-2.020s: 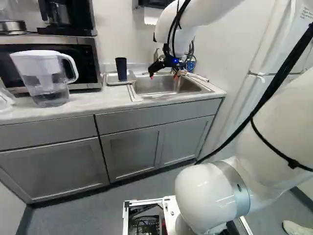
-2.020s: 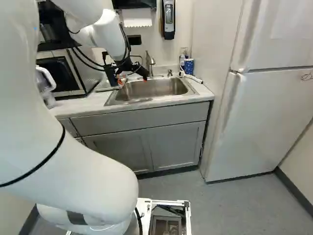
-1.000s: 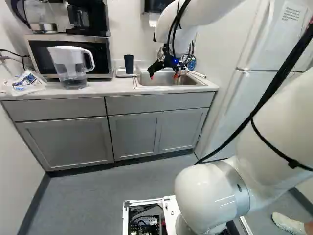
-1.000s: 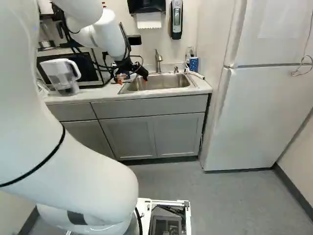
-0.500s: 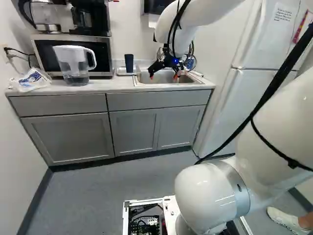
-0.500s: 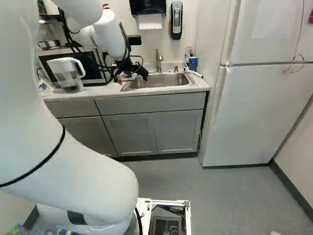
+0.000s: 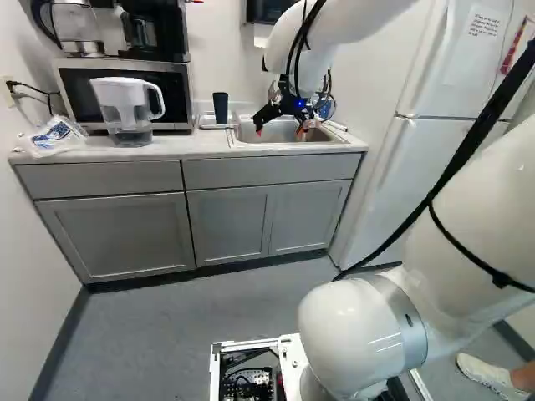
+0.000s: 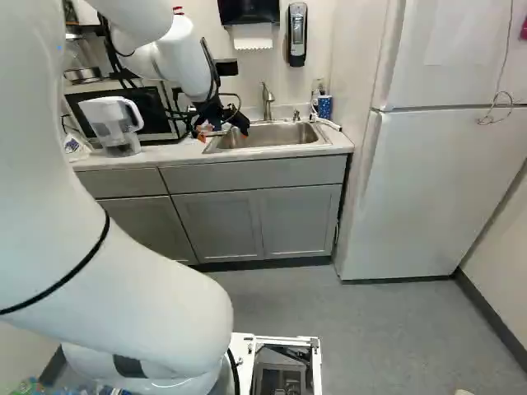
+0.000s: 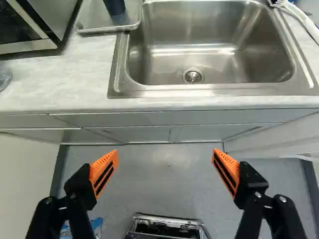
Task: Rinse the cup and place it in the tray
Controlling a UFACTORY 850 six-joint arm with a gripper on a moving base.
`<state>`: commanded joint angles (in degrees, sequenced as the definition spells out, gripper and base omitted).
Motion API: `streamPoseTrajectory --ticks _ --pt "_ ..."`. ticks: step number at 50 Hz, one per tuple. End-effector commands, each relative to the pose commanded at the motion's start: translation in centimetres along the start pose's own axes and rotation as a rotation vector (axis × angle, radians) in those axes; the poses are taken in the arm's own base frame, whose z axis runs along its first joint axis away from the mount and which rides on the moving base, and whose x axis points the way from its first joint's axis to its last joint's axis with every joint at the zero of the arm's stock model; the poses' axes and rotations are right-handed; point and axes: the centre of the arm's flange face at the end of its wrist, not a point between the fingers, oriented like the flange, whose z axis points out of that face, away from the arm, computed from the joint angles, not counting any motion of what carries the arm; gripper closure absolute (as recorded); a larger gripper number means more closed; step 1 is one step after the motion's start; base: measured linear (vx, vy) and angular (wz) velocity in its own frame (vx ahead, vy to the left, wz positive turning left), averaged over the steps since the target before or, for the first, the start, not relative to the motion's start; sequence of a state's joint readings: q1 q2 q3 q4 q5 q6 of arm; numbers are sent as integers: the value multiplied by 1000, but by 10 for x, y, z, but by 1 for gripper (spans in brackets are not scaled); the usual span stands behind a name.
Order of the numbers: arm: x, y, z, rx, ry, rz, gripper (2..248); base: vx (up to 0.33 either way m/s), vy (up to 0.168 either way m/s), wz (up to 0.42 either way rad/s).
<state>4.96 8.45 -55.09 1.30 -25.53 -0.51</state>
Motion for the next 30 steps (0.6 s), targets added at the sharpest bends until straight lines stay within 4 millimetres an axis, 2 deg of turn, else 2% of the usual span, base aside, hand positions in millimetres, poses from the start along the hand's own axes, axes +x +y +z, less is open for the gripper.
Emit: streamPoseTrajectory --ticks 30 --pt "-15 3 13 -5 36 4 3 0 0 0"
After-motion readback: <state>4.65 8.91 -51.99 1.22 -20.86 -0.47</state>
